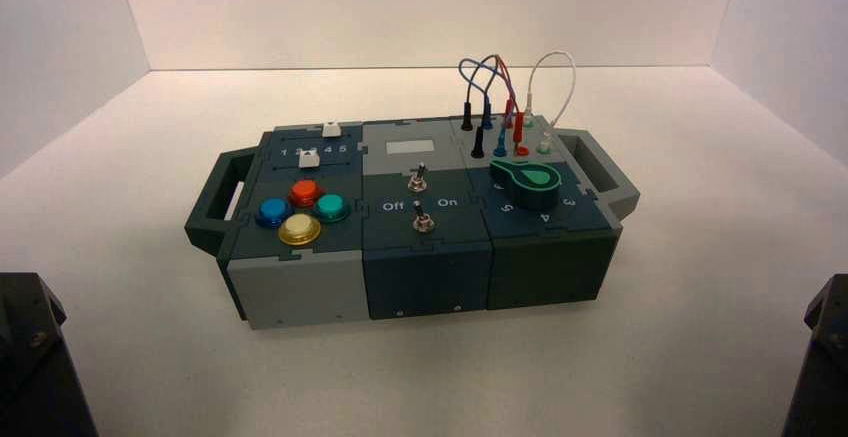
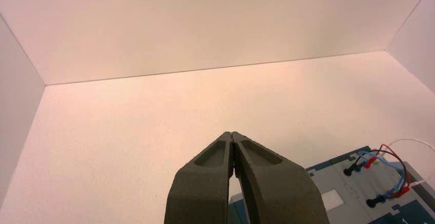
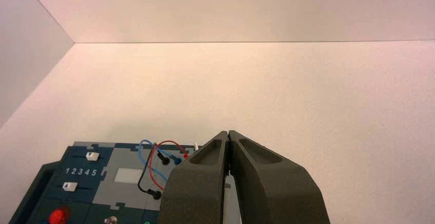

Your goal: Turn the knob to position 5.

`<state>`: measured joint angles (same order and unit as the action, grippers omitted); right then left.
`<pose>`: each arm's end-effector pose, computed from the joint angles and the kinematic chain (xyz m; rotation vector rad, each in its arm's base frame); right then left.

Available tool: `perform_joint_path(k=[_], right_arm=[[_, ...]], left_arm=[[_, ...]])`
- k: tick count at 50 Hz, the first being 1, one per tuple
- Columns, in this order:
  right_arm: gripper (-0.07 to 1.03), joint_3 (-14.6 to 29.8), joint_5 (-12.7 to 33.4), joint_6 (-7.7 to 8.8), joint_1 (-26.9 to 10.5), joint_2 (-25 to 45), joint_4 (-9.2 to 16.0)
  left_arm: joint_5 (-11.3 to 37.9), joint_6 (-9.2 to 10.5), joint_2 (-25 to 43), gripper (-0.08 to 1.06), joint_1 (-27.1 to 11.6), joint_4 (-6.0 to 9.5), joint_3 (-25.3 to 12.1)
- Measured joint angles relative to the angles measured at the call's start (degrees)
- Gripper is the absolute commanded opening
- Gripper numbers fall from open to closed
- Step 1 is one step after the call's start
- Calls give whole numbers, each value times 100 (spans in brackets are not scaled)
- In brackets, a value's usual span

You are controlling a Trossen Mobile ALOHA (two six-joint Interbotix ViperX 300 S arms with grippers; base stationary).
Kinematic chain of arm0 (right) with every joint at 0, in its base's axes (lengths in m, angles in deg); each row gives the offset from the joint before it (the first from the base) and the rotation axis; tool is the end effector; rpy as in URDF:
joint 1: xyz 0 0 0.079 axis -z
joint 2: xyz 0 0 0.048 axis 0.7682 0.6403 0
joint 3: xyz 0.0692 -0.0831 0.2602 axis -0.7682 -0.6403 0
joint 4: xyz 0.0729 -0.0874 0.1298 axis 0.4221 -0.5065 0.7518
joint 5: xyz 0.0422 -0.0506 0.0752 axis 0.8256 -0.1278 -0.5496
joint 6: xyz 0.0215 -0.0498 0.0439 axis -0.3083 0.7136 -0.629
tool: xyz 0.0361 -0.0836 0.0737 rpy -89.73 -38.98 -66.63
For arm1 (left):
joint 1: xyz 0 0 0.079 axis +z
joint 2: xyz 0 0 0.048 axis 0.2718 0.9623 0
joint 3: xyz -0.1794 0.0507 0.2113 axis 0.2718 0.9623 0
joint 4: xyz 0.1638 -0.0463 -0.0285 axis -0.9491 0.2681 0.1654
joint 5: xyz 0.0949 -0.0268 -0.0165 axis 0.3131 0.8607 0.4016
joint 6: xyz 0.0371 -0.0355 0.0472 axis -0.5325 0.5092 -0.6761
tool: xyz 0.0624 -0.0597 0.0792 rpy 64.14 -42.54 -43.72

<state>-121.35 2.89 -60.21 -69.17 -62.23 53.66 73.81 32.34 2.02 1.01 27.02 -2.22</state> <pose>0.2397 0.0794 0.2056 0.1309 0.5243 0.2525 0.2501 -0.0687 0.2214 -0.0167 0.4458 -0.2517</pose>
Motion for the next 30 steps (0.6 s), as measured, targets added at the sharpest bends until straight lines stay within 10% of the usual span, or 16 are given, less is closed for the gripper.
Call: perform_joint_path(k=[30], right_arm=[[-2, 114, 431, 0, -158, 9, 0]], left_arm=[[325, 0, 18, -3, 0, -9, 0]])
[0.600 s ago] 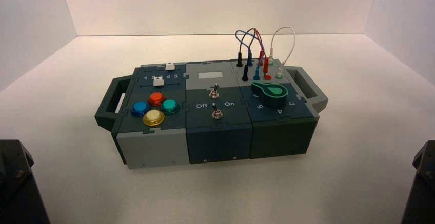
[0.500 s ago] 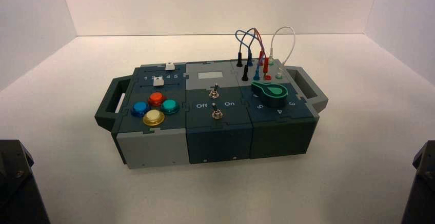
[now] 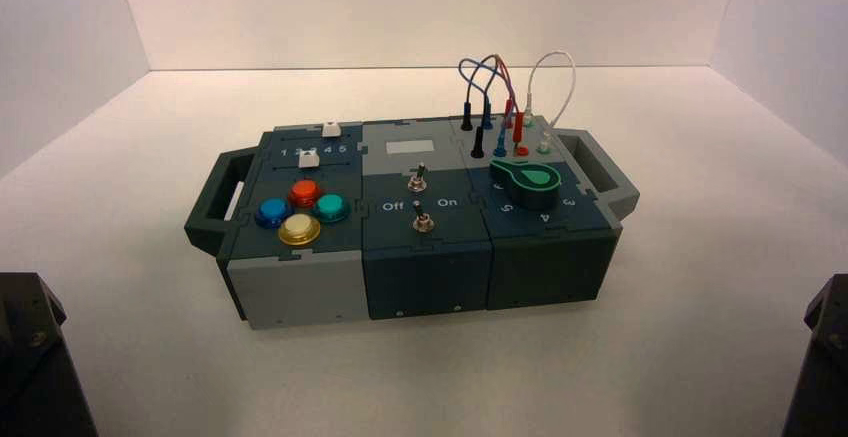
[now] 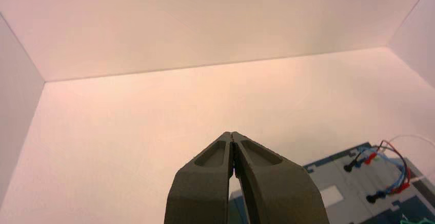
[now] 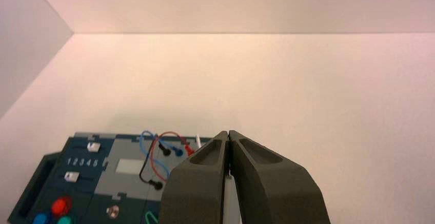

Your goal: Turn the knob to position 5.

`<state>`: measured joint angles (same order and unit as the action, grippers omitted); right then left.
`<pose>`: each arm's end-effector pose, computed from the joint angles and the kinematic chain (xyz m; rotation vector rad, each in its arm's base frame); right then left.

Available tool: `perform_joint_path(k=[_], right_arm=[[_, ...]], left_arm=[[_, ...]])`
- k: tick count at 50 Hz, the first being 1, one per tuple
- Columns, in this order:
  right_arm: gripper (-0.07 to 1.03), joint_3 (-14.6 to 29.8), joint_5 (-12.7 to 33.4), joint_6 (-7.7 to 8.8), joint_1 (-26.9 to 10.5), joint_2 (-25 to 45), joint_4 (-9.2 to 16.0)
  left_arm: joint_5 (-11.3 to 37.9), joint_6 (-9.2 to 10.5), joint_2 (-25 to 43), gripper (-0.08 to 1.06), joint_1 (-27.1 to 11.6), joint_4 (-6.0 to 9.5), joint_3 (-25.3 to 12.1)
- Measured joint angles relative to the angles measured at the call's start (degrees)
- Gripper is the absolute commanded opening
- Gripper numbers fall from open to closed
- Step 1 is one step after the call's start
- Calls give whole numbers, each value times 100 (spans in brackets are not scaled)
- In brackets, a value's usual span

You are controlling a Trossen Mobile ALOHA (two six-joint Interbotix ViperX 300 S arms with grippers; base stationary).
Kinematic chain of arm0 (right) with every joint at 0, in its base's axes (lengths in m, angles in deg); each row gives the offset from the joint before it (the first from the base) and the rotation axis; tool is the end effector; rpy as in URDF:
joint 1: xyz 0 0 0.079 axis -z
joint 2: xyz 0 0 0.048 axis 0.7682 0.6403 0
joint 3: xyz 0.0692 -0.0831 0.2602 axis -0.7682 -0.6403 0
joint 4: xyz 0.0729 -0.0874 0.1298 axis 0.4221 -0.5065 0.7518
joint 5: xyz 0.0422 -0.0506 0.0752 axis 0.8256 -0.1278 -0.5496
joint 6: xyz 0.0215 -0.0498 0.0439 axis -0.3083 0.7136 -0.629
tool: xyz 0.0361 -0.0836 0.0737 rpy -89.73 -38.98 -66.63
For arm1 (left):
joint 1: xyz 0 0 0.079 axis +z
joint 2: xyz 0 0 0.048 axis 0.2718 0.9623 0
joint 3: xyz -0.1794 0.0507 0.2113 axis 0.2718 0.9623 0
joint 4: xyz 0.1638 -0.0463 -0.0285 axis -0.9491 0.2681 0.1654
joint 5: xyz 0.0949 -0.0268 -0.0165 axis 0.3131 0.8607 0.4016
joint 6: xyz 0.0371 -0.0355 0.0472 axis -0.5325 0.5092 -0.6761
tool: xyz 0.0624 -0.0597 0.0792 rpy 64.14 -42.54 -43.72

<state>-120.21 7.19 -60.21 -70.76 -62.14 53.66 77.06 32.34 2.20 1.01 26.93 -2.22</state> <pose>0.2338 0.0839 0.2016 0.1124 0.5813 0.2679 0.2457 -0.0679 0.2111 -0.0074 0.5051 -0.2511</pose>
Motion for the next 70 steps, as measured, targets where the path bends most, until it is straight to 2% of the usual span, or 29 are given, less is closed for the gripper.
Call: perform_joint_path(k=[6, 11, 19, 22, 28, 37, 42, 51, 57, 59, 64, 70], right_arm=[[-2, 141, 413, 9, -132, 26, 9], [-2, 272, 800, 9, -264, 105, 9], [-2, 422, 1380, 26, -475, 325, 9], [-2, 448, 1564, 35, -554, 431, 9], [-2, 466, 1775, 114, -712, 650, 0], [-2, 510, 1934, 246, -1011, 1107, 9], [-2, 563, 1951, 325, -1283, 1397, 9], [-2, 686, 1951, 501, -1433, 1811, 26], [-2, 800, 1951, 782, -1433, 2092, 132], [-2, 835, 1951, 923, -1433, 2197, 211], [-2, 905, 1951, 1099, -1441, 2399, 352], [-2, 976, 1951, 1301, -1433, 2610, 510]], left_arm=[[413, -9, 132, -3, -9, 0, -62], [800, -9, 325, -3, -158, 9, -185], [1239, -97, 694, -3, -677, 9, -334], [1380, -149, 861, -3, -1002, 0, -378], [1503, -211, 1055, -3, -1415, 0, -396], [1608, -220, 1134, -3, -1617, 0, -396], [1793, -308, 1134, -3, -1837, -9, -431], [1986, -466, 1160, -3, -2382, -9, -527], [2039, -483, 1204, -3, -2795, 0, -527], [2048, -483, 1213, -3, -2909, -9, -527], [2048, -483, 1257, -3, -3208, -9, -510], [2057, -483, 1327, -3, -3366, -9, -439]])
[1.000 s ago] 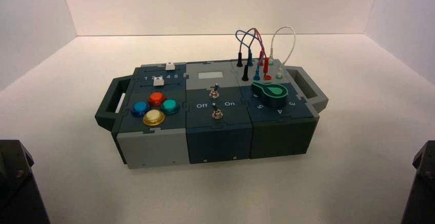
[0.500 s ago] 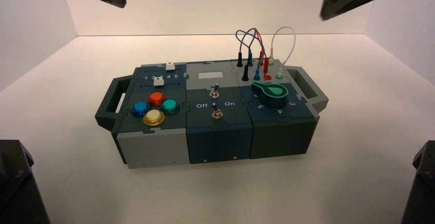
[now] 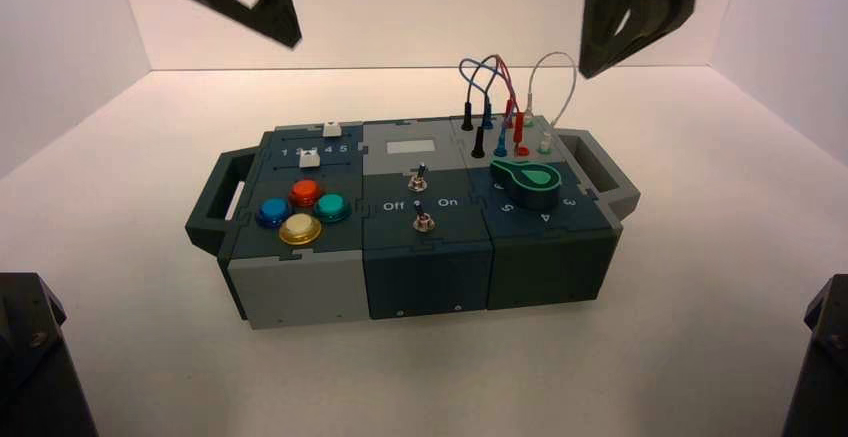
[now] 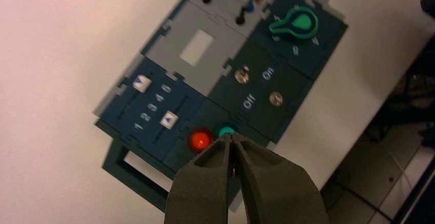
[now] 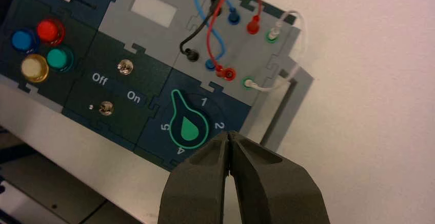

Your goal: Turn the knob to position 5.

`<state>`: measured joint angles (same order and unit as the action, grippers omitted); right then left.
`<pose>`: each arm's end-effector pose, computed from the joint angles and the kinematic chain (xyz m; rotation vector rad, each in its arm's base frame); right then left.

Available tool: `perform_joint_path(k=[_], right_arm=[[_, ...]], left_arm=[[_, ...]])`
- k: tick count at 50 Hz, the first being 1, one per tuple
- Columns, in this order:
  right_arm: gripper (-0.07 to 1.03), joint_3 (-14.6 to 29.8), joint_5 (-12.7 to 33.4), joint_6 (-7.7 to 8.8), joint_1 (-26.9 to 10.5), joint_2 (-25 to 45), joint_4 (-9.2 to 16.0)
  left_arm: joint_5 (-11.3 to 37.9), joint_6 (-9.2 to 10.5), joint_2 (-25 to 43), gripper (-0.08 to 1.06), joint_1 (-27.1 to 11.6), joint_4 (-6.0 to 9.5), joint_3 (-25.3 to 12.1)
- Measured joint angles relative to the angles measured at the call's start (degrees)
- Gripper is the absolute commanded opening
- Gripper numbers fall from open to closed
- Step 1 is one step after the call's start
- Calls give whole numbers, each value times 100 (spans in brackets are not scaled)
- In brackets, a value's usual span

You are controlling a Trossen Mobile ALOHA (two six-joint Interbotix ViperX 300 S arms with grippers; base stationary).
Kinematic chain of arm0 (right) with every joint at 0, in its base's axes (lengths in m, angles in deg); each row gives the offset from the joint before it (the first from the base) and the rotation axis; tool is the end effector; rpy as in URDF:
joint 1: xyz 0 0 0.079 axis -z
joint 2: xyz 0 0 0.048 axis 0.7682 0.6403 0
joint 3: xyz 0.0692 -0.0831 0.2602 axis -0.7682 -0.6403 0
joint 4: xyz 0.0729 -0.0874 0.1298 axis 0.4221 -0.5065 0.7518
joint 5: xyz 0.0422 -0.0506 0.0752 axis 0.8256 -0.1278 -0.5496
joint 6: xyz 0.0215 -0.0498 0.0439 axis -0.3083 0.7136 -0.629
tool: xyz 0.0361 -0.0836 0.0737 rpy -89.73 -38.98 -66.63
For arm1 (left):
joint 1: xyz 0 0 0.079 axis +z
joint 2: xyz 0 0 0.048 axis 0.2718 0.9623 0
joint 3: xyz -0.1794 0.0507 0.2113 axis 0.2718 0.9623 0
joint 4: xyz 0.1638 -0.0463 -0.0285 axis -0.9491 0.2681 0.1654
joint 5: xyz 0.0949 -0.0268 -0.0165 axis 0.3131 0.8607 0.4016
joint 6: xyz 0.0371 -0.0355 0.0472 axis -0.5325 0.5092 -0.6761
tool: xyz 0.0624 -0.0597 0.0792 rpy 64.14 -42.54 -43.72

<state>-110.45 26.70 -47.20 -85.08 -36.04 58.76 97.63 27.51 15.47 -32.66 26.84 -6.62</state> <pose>0.2032 0.1477 0.1102 -0.2815 1.1655 0.5160 0.1512 -0.1793 0.1362 0.4344 0.9482 -0.8114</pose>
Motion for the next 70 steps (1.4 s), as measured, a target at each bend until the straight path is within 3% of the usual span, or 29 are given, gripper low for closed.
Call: perform_joint_path(k=[3, 13, 21, 39, 52, 63, 70], right_arm=[[-2, 44, 0, 105, -9, 149, 123], [-2, 97, 0, 176, -44, 369, 211], [-2, 290, -9, 246, -343, 896, 211], [-2, 580, -35, 325, -554, 1591, 220], [-2, 615, -44, 571, -554, 1846, 193], [-2, 721, -62, 747, -554, 1978, 26], [-2, 782, -88, 773, -554, 2092, -53]], left_arm=[[0, 0, 44, -3, -35, 0, 53], [-18, 0, 114, -3, -88, 0, 79], [-88, -123, 281, -3, -97, 0, 70], [-237, -264, 563, -3, -105, 0, 35], [-246, -352, 615, -3, -105, 0, -9], [-264, -413, 668, -3, -105, 0, -44], [-281, -422, 712, -3, -105, 0, -44]])
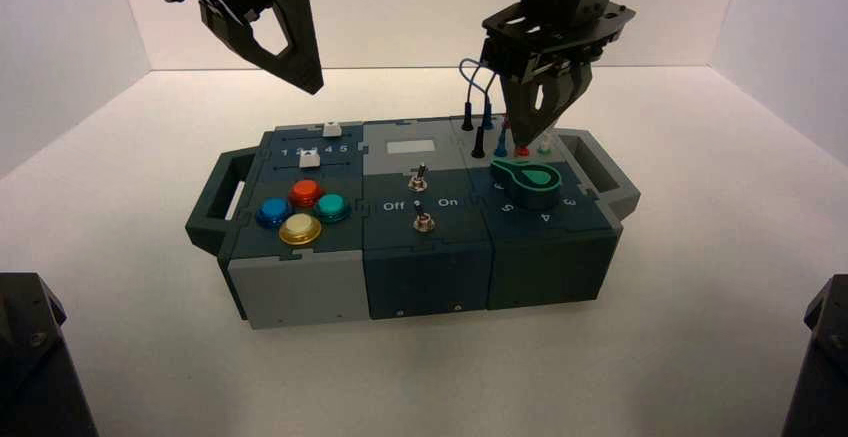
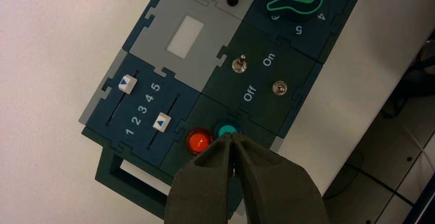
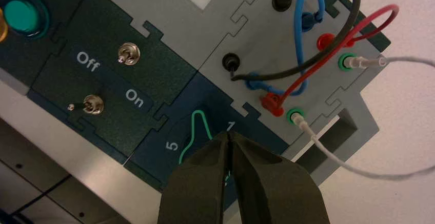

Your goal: Turn the knob to position 5.

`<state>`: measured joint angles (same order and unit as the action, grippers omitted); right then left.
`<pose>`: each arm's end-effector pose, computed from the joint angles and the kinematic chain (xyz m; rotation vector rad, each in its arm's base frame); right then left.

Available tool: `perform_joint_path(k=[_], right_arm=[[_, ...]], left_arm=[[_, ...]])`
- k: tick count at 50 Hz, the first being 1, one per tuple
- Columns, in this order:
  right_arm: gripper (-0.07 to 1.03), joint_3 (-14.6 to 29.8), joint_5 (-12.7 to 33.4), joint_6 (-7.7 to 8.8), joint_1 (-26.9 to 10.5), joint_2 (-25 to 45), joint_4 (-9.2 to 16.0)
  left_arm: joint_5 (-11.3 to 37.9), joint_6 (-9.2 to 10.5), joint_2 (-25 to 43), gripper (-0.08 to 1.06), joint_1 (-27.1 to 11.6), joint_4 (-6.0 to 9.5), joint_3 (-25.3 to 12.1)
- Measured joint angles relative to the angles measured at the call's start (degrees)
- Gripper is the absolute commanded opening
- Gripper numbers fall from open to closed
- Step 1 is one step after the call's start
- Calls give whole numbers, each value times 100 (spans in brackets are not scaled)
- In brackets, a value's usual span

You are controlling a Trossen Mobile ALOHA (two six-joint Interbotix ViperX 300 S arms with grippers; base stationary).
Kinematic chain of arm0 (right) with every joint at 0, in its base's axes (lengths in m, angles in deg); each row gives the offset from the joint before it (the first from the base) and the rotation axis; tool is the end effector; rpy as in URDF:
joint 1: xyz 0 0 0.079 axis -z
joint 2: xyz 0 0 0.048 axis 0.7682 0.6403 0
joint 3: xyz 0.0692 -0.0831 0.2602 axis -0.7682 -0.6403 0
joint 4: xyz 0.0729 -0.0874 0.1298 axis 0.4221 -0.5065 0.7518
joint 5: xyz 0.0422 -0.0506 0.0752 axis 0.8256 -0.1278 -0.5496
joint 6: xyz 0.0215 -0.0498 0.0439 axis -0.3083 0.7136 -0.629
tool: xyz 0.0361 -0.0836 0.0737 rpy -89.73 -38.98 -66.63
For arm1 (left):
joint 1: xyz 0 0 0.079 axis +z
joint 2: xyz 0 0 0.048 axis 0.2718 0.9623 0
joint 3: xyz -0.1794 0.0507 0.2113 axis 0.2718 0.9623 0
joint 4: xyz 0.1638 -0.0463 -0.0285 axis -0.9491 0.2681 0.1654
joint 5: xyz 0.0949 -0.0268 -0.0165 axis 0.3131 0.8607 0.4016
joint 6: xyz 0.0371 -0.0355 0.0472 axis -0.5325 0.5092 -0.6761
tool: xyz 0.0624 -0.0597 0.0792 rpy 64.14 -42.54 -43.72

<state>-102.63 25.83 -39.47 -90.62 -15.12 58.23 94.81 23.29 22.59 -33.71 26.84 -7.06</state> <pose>0.2122 0.1857 0.0518 -0.5333 1.3206 0.6499 0.1545 -0.1893 0.1137 0.5339 0.9814 -0.8544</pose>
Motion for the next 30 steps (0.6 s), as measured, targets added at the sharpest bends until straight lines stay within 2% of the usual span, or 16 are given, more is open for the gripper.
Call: perform_joint_path(k=[30], right_arm=[[-2, 132, -53, 35, -132, 413, 0]], left_arm=[[-9, -9, 123, -3, 0, -9, 0]])
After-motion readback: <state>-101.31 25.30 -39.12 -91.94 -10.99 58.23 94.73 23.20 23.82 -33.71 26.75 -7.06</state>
